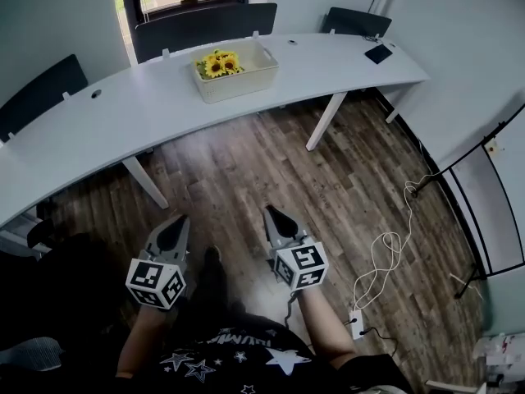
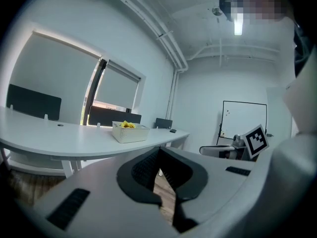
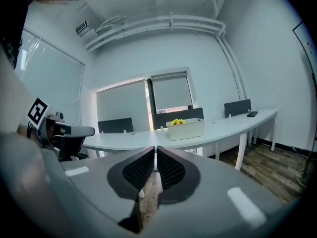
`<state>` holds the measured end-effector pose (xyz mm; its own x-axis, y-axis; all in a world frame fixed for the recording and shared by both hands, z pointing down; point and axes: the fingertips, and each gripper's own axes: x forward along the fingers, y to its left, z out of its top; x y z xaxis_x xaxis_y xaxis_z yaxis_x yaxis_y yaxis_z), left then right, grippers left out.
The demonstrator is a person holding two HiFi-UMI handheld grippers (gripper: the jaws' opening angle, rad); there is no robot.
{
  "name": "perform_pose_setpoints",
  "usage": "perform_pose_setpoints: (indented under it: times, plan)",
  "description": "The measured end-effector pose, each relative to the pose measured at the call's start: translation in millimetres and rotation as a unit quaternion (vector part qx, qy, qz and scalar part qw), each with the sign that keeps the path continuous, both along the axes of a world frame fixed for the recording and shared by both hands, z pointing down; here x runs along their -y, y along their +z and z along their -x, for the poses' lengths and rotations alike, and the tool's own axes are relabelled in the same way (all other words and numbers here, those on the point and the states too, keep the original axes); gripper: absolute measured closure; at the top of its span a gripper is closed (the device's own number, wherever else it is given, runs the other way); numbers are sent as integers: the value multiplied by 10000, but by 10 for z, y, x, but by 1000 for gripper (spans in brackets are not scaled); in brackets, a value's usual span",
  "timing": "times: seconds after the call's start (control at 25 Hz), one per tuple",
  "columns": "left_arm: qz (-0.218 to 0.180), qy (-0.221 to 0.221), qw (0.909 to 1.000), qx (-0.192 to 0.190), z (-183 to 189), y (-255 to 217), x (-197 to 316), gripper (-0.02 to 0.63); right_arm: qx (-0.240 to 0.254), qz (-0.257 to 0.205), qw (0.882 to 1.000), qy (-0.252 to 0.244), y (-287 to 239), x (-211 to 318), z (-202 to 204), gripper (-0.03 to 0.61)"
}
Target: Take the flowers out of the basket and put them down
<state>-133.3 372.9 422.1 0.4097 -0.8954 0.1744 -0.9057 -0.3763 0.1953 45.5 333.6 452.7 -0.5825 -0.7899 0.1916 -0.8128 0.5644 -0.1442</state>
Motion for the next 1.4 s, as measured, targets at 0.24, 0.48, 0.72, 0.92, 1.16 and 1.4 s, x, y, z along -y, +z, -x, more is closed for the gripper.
perform_pose_setpoints:
  times: [0.24,0.48,0.72,0.92,1.16,1.4]
  plan:
    - [-6,139,9998,-150,51,84,582,604,-129,-36,9998,178,-43,490,-10,575]
    - [-29,259,9993,-263,174,66,1363,604,-194,17,9992,356,-85,1195,47,575]
    - [-13,424,9988,-259,335,13,2034,604,-130,68,9985,526,-151,1820,206,575]
    - [13,482,9984,-308,509,25,2500,604,-182,98,9980,593,-151,2217,363,575]
    - [42,629,9974,-353,658,42,2981,604,-240,131,9966,777,-162,2628,465,575]
    - [71,764,9964,-347,707,36,3332,604,-299,250,9952,897,-107,2835,482,575]
